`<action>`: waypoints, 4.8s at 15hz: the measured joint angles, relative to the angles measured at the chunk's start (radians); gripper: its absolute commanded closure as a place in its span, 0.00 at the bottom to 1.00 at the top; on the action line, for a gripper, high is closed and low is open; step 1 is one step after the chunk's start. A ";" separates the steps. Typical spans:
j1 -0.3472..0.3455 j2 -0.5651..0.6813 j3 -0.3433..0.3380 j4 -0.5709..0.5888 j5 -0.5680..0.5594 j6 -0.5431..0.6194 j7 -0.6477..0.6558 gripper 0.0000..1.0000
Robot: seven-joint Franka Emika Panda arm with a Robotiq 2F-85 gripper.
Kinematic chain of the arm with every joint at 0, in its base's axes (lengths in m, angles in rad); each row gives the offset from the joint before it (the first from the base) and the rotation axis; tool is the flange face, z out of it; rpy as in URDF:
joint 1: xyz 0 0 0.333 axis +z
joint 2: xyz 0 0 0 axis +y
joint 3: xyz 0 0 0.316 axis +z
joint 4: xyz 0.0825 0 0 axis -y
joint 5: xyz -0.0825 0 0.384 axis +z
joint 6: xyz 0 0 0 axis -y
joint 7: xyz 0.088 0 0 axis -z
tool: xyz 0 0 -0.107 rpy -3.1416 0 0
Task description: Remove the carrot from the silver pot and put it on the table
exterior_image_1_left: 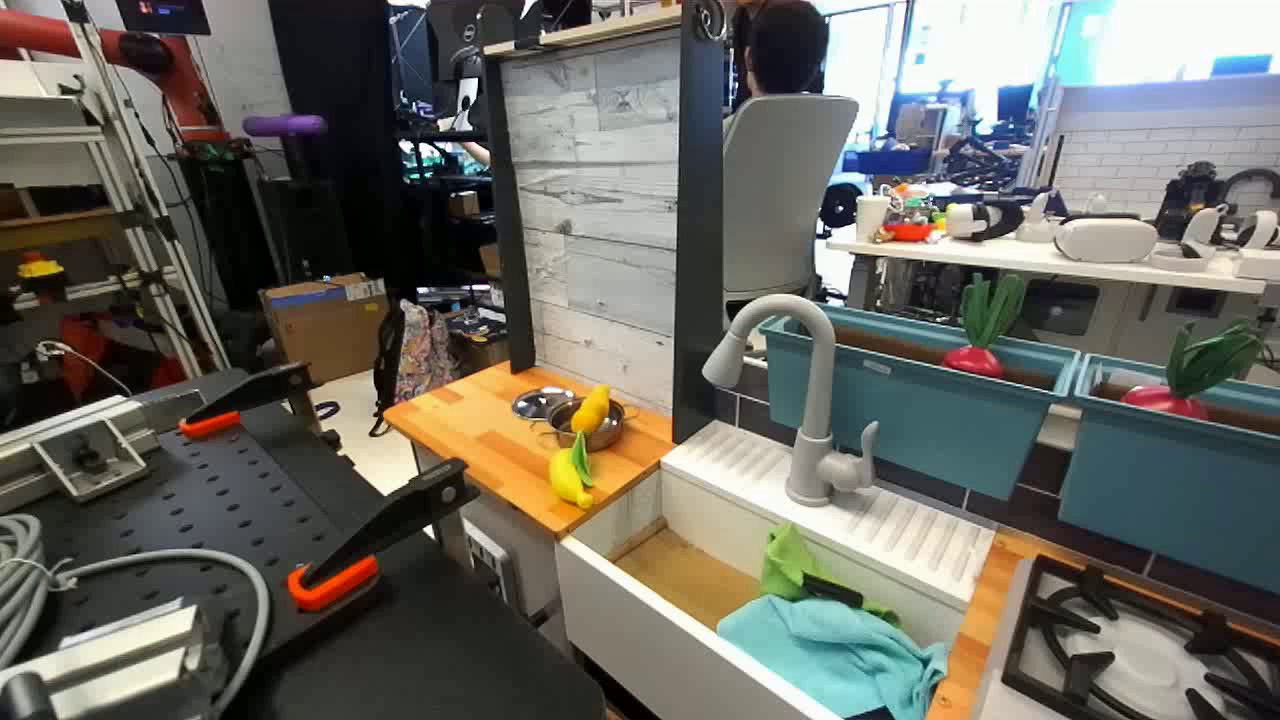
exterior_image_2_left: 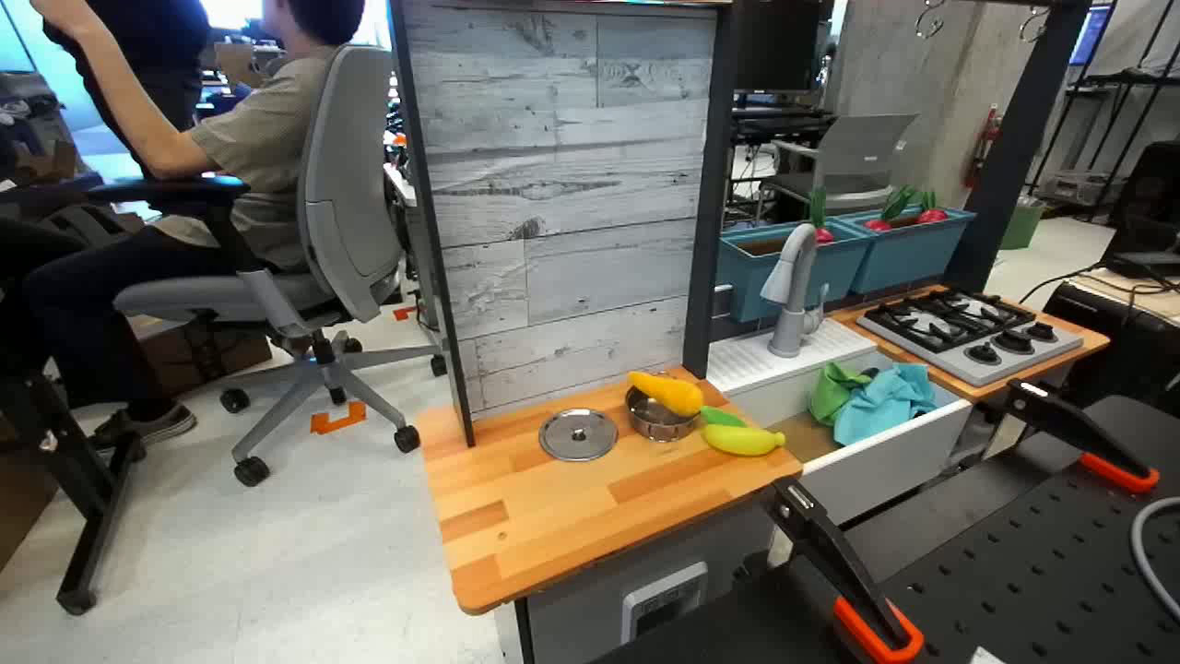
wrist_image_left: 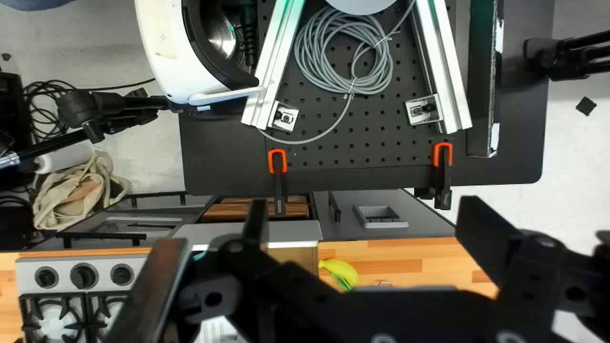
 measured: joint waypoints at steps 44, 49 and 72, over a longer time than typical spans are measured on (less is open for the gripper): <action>0.057 1.304 0.133 0.323 0.280 1.128 0.084 0.00; 0.063 1.472 0.125 0.468 0.254 1.128 0.138 0.00; 0.157 1.732 0.058 0.722 0.139 1.097 0.276 1.00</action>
